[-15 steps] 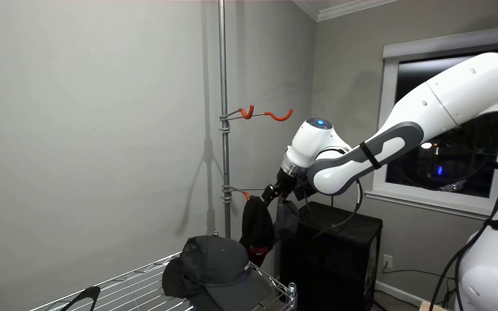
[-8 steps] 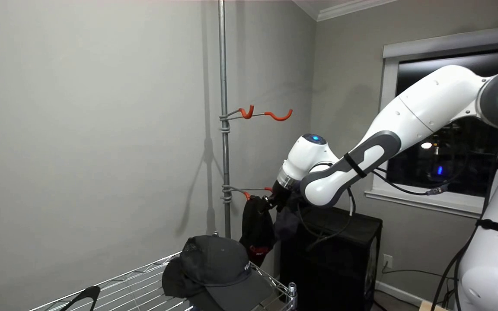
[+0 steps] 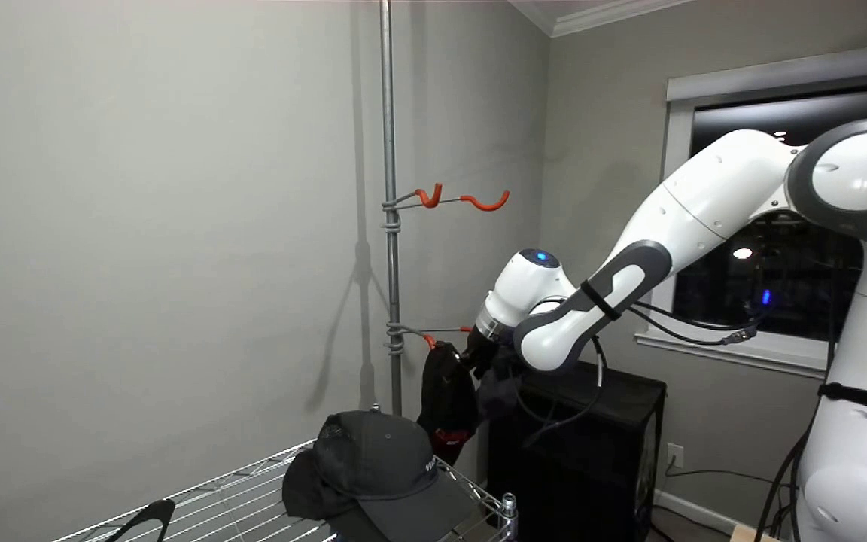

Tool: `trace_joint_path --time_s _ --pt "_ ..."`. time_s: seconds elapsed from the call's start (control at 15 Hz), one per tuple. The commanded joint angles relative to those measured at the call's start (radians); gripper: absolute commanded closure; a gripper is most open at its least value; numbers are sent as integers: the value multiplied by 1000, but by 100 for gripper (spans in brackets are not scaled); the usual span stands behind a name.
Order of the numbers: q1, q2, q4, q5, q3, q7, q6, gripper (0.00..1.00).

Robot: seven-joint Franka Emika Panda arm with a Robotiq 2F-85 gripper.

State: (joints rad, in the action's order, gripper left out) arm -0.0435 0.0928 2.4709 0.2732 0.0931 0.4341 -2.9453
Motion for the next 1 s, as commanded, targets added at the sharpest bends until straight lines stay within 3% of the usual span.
trace_joint_path --time_s 0.0,0.13,0.2,0.33,0.93 --pt "2 -39 -23 -28 -16 -30 -35 0" --pt "1 -53 -33 -26 -22 -29 -45 0" --pt "0 -61 -38 -21 -24 -30 -58 25" --pt "6 -71 -46 -33 -25 -39 -68 29" --pt "12 -86 -51 -32 -19 -35 -87 89"
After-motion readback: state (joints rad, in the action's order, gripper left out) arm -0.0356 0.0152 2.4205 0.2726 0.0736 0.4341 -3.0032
